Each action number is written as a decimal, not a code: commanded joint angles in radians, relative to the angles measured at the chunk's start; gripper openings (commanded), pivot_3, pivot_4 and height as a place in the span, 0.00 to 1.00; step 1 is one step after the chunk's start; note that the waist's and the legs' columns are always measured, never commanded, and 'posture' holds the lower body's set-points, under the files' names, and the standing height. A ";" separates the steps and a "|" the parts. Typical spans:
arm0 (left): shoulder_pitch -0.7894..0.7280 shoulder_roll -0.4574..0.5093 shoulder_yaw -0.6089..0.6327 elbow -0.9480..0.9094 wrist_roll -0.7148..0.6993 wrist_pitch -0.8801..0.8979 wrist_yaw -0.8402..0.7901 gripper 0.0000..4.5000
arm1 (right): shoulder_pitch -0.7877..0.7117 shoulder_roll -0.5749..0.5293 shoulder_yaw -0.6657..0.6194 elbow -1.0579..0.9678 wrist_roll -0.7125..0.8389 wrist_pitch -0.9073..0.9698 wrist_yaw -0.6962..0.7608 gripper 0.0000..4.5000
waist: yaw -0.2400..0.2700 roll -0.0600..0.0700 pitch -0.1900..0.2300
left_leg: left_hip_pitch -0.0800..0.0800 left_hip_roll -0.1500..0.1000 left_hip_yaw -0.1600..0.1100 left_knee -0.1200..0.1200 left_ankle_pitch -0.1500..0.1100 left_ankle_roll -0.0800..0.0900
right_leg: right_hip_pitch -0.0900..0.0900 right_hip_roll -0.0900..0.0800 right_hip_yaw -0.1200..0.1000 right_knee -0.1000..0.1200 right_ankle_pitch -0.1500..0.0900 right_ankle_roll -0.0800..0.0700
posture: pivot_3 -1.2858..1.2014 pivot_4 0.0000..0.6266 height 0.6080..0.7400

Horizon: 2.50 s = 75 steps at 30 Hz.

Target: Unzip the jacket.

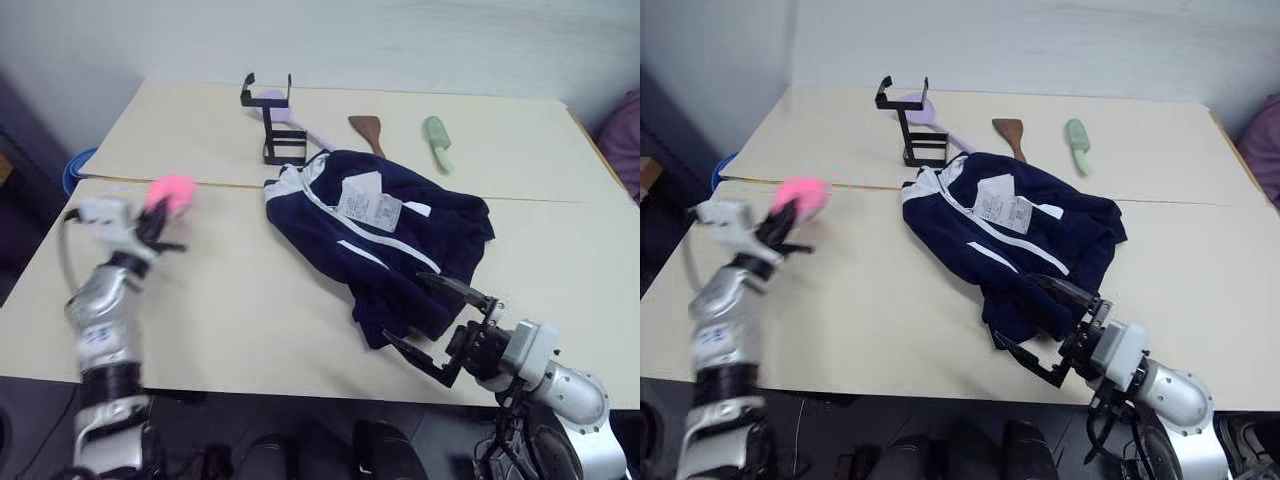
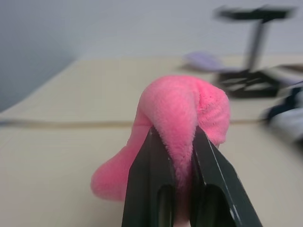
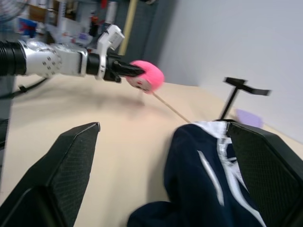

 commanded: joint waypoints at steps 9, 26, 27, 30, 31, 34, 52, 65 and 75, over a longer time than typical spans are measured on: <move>0.115 0.048 0.041 -0.124 -0.007 -0.039 0.011 0.46 | 0.061 0.001 -0.063 0.049 0.045 0.007 -0.010 1.00 | 0.024 -0.004 -0.002 | -0.002 -0.004 -0.005 0.000 -0.002 0.000 | 0.001 -0.007 -0.005 -0.001 0.001 0.000 | 0.52 0.24 1.00; -0.399 0.117 -0.560 0.350 0.275 -0.527 -0.608 0.99 | 0.003 -0.080 -0.059 0.010 -0.188 0.359 -0.255 1.00 | 0.025 -0.003 -0.003 | -0.002 -0.002 0.003 0.000 0.000 -0.001 | -0.003 0.004 -0.009 0.001 0.000 0.000 | 0.52 0.24 1.00; -0.456 0.079 -0.583 0.433 0.302 -0.562 -0.589 0.99 | -0.009 -0.090 -0.050 0.015 -0.193 0.379 -0.247 1.00 | 0.026 -0.003 -0.003 | -0.002 -0.003 0.004 0.000 0.000 -0.001 | -0.003 0.005 -0.009 0.001 0.000 0.000 | 0.52 0.24 1.00; -0.589 -0.008 -0.638 0.648 0.388 -0.671 -0.518 1.00 | -0.040 -0.108 -0.034 0.023 -0.227 0.427 -0.253 0.96 | 0.023 -0.003 -0.003 | -0.006 -0.004 0.004 0.000 0.000 0.001 | -0.005 0.005 -0.010 0.000 0.001 0.000 | 0.52 0.24 1.00; -0.621 -0.023 -0.667 0.710 0.430 -0.707 -0.494 1.00 | -0.053 -0.110 -0.037 0.019 -0.234 0.448 -0.263 0.92 | 0.021 -0.003 -0.003 | -0.007 -0.005 0.004 0.000 0.000 0.002 | -0.006 0.005 -0.010 -0.001 0.001 0.001 | 0.52 0.24 1.00; -0.694 -0.032 -0.761 0.853 0.580 -0.756 -0.375 0.96 | -0.061 -0.114 -0.059 -0.016 -0.233 0.495 -0.271 0.72 | 0.018 -0.003 -0.003 | -0.007 -0.005 0.005 0.000 0.000 0.002 | -0.006 0.006 -0.011 -0.002 0.001 0.001 | 0.52 0.24 1.00; -0.205 0.098 -0.751 0.111 0.091 -0.256 -1.000 0.01 | 0.269 -0.217 -0.485 -0.069 0.053 0.405 0.083 0.00 | -0.003 0.002 -0.005 | -0.014 -0.004 -0.003 0.010 -0.001 0.006 | -0.005 0.003 -0.014 -0.001 0.003 0.005 | 0.52 0.24 1.00; 0.368 0.366 -0.581 -0.614 -0.127 0.173 -0.883 0.01 | 0.420 -0.313 -0.596 0.087 0.112 0.439 0.349 0.00 | 0.025 0.009 -0.004 | -0.008 -0.001 -0.009 0.013 -0.003 0.002 | 0.002 -0.004 -0.003 -0.006 0.001 0.001 | 0.52 0.24 1.00; 0.376 0.440 -0.327 -0.589 -0.419 0.341 -0.981 0.54 | 0.418 -0.346 -0.710 -0.132 0.437 0.732 0.219 0.68 | 0.019 0.012 -0.003 | -0.007 0.001 -0.008 0.011 -0.005 0.000 | 0.000 -0.004 -0.004 -0.004 -0.001 -0.002 | 0.52 0.24 1.00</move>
